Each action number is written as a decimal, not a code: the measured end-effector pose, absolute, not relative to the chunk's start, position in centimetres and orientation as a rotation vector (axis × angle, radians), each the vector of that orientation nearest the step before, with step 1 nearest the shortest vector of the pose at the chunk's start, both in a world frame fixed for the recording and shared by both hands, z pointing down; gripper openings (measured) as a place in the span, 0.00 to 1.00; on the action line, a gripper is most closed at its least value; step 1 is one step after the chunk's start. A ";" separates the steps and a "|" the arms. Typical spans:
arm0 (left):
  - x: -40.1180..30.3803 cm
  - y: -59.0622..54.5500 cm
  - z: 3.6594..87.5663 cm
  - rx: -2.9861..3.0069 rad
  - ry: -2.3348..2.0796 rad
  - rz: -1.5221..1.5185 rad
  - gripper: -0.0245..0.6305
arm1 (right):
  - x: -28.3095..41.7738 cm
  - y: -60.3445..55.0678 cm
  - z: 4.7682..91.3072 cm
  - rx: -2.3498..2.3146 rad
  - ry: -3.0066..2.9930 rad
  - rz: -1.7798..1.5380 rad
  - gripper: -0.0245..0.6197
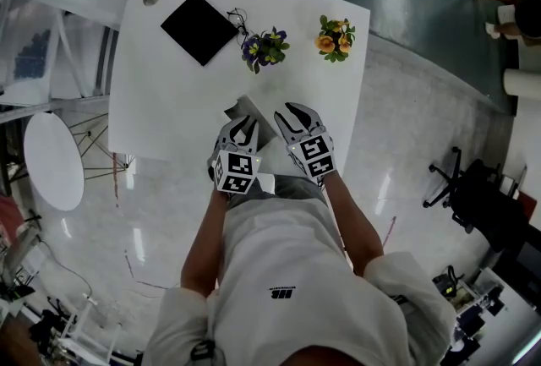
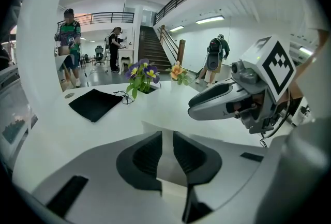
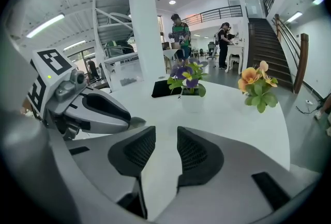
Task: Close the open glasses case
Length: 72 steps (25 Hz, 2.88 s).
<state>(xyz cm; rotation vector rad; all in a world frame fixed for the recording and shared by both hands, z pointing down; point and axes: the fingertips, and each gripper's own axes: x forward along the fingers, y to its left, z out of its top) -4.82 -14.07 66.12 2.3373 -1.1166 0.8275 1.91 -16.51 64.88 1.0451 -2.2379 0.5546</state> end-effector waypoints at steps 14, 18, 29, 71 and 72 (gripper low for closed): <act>-4.2 -13.2 68.7 2.309 -1.064 0.867 0.16 | 1.5 -16.4 67.2 1.018 -2.205 0.577 0.24; -4.0 -13.5 69.1 2.308 -1.057 0.866 0.16 | 1.3 -16.5 67.6 1.016 -2.199 0.580 0.24; -3.6 -14.0 69.6 2.305 -1.051 0.843 0.16 | 0.6 -16.2 68.5 0.999 -2.190 0.580 0.24; -6.2 -12.1 69.0 2.296 -1.091 0.798 0.16 | -2.7 -13.7 67.6 0.962 -2.211 0.566 0.22; -6.2 -12.0 68.9 2.297 -1.090 0.797 0.16 | -2.7 -13.6 67.5 0.963 -2.210 0.566 0.22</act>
